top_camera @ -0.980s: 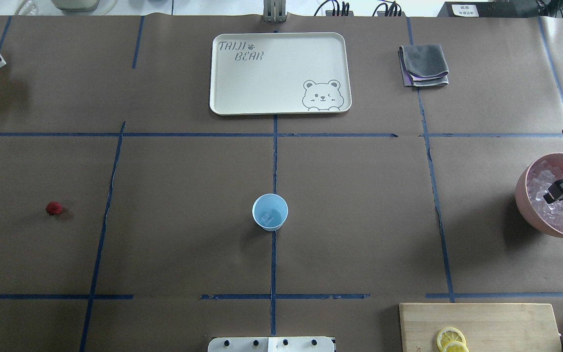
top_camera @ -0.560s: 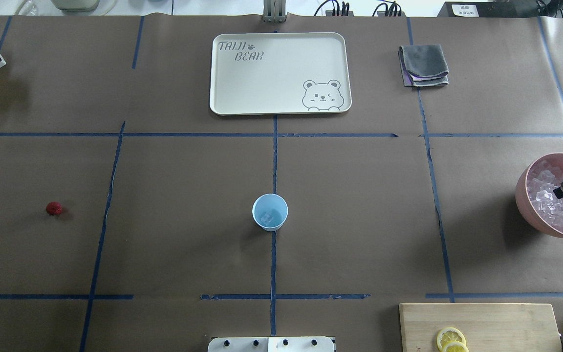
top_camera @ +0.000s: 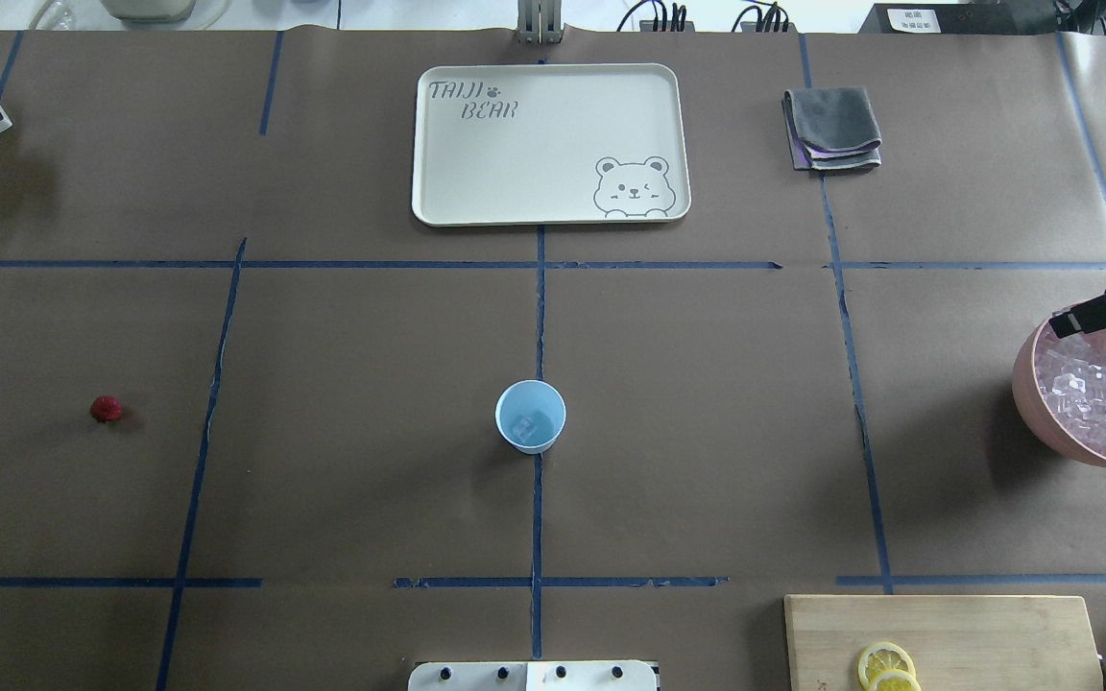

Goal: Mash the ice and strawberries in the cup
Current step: 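Carry the scooped ice with the right gripper to the light-blue cup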

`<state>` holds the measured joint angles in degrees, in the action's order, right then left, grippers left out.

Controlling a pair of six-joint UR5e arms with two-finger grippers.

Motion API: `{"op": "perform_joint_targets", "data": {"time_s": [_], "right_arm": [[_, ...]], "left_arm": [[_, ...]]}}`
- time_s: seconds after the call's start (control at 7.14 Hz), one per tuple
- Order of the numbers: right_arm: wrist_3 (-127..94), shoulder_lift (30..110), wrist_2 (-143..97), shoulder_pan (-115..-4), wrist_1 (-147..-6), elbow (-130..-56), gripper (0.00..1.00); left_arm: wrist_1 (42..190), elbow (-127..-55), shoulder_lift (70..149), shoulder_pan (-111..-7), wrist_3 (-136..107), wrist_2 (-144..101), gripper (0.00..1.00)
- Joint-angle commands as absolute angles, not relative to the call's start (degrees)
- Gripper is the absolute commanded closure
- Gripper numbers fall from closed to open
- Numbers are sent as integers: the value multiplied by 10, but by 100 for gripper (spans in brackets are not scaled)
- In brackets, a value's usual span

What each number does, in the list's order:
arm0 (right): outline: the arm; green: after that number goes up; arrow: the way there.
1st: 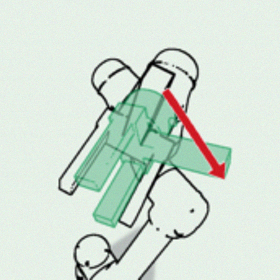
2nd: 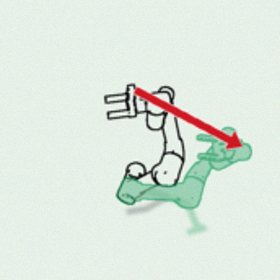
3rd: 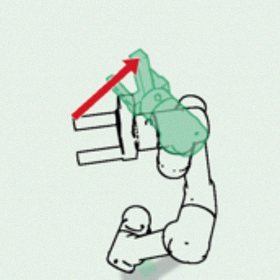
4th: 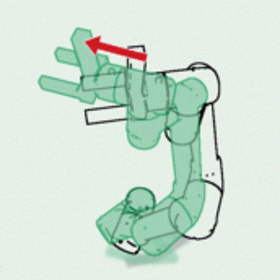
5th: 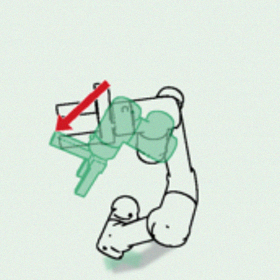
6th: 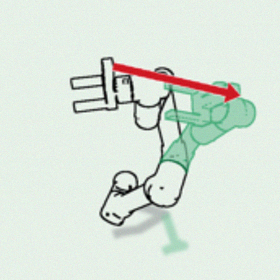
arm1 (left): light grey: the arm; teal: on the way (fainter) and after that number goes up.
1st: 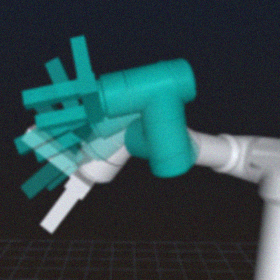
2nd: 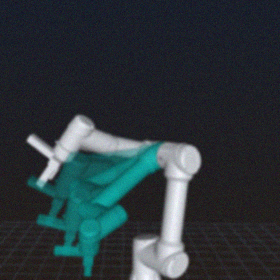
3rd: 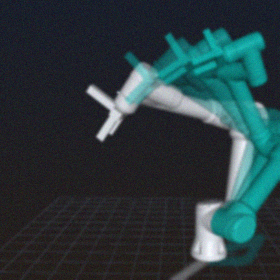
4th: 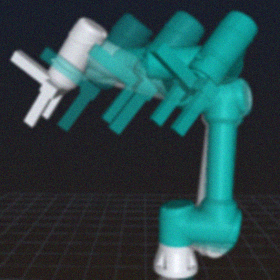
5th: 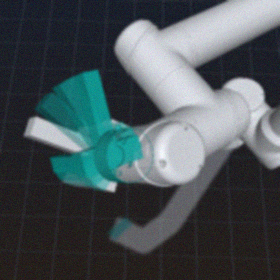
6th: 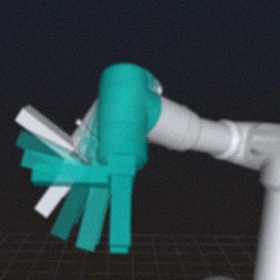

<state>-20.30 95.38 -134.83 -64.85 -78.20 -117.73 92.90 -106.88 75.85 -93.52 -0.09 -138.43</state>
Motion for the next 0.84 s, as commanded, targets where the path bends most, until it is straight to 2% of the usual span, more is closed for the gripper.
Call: {"op": "perform_joint_targets", "data": {"time_s": [0.0, 0.42, 0.7], "right_arm": [[-277, 853, -1316, -603, -868, -1180, 99], [-461, 654, -1205, -438, -1014, -1177, 98], [-576, 582, -1134, -338, -1020, -1152, 98]], "left_arm": [[929, -1067, 758, -935, -1, -1384, 0], [929, -1062, 758, -935, 1, -1384, 0], [929, -1057, 759, -934, 1, -1383, 0]]}}
